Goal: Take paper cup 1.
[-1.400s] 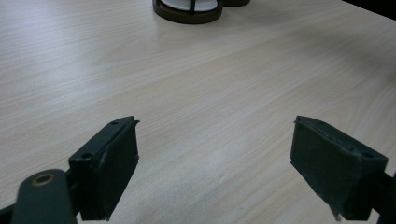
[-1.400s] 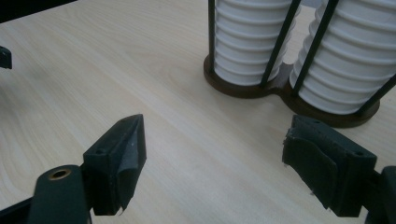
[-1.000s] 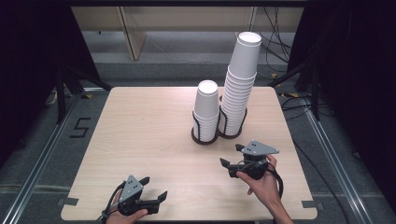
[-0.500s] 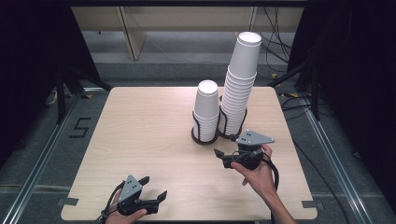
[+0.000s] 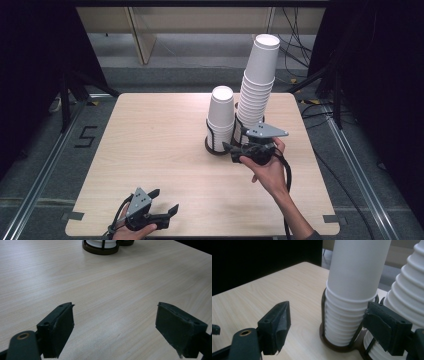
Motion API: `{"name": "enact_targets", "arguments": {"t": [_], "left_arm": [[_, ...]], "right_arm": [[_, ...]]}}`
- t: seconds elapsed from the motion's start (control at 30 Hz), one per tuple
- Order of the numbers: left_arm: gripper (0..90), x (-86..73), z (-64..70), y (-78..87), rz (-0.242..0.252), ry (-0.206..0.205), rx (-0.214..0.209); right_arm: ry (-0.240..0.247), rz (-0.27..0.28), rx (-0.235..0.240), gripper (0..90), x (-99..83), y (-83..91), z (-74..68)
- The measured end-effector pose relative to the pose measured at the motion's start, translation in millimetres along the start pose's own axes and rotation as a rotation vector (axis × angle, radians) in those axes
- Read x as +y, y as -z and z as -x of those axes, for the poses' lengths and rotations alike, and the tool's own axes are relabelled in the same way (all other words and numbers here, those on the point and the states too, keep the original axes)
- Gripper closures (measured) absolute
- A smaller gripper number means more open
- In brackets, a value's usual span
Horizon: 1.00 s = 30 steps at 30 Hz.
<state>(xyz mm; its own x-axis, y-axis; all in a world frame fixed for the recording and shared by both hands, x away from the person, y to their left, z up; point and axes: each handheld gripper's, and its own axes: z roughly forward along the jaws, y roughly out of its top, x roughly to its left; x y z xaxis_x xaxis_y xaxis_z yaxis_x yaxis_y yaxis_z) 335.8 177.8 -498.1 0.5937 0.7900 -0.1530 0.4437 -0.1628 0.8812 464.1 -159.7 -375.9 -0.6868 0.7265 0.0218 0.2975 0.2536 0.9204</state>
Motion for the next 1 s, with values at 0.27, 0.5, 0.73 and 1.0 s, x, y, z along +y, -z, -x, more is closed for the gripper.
{"name": "enact_targets", "arguments": {"t": [0.27,0.5,0.73,1.0], "left_arm": [[14.6,-0.2,0.1,0.2,-0.012,-0.009,-0.001],[14.6,-0.1,0.0,0.1,-0.01,-0.004,-0.002],[14.6,-0.5,0.3,-0.7,-0.011,-0.003,-0.008],[14.7,-0.5,0.4,0.4,-0.011,-0.003,-0.005]], "right_arm": [[-0.027,0.025,-0.05,22.3,26.0,-10.5,11.5],[-0.037,0.007,-0.095,21.8,43.9,-25.0,9.7],[-0.036,-0.014,-0.143,21.5,63.2,-40.5,10.9],[-0.08,-0.033,-0.188,20.9,70.8,-57.3,14.8]]}}
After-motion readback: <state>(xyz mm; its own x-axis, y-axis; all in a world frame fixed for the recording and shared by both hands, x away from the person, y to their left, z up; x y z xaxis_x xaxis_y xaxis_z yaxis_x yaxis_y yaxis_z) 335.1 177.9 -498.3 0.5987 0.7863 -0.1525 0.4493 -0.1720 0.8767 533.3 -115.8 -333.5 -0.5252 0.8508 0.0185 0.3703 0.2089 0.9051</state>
